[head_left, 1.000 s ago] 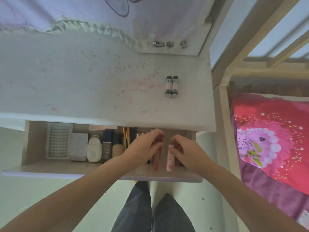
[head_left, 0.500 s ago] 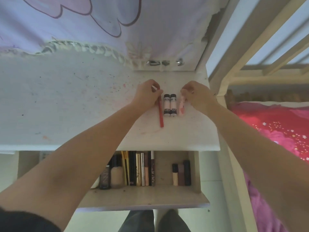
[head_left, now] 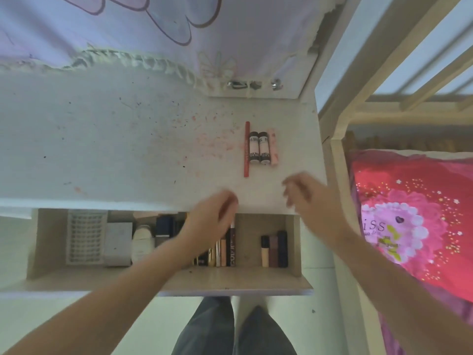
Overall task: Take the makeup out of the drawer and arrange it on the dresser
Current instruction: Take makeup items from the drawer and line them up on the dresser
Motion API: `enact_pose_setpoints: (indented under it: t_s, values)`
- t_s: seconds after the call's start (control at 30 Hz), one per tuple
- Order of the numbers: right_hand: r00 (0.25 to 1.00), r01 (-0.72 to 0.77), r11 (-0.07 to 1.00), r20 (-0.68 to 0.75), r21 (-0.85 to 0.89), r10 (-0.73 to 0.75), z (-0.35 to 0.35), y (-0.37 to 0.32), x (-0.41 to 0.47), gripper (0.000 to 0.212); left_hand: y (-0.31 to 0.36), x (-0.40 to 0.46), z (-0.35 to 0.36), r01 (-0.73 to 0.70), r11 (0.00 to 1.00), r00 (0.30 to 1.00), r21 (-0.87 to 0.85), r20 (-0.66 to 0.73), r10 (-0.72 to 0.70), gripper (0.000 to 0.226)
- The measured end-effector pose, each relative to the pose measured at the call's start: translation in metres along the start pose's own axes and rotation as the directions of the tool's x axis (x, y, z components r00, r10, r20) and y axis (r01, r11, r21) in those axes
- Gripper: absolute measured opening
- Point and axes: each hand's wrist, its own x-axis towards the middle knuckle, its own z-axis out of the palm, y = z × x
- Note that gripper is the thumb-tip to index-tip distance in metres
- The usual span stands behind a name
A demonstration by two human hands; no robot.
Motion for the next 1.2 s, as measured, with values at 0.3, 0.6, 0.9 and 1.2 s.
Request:
enact_pose_setpoints:
  t_s: [0.3,0.6,0.9,1.2]
  values:
    - [0.915,0.201,0.554,0.357,-0.808,0.19,0.096,0.08,-0.043,0.045,-0.057,0.006,0.082,0.114,0.787,0.979,0.606,0.064,-0.191,0.049]
    - [0.953,0.229,0.515,0.297,-0.826,0.052,0.096,0.087,-0.051,0.029,-0.062,0.001,0.088,-0.011,0.727,0.996,0.687,0.072,-0.054,0.046]
    - [0.895,0.215,0.854,0.446,-0.474,0.022,0.068,0.067,-0.063,0.019,-0.029,-0.027,0.051,0.381,0.921,0.924,-0.085,0.06,-0.377,0.024]
    - [0.999,0.036,0.992,0.031,-0.123,-0.032,-0.045,-0.021,0.04,0.016,0.037,0.038,-0.064,0.054,0.977,0.994,-0.205,-0.086,-0.073,0.035]
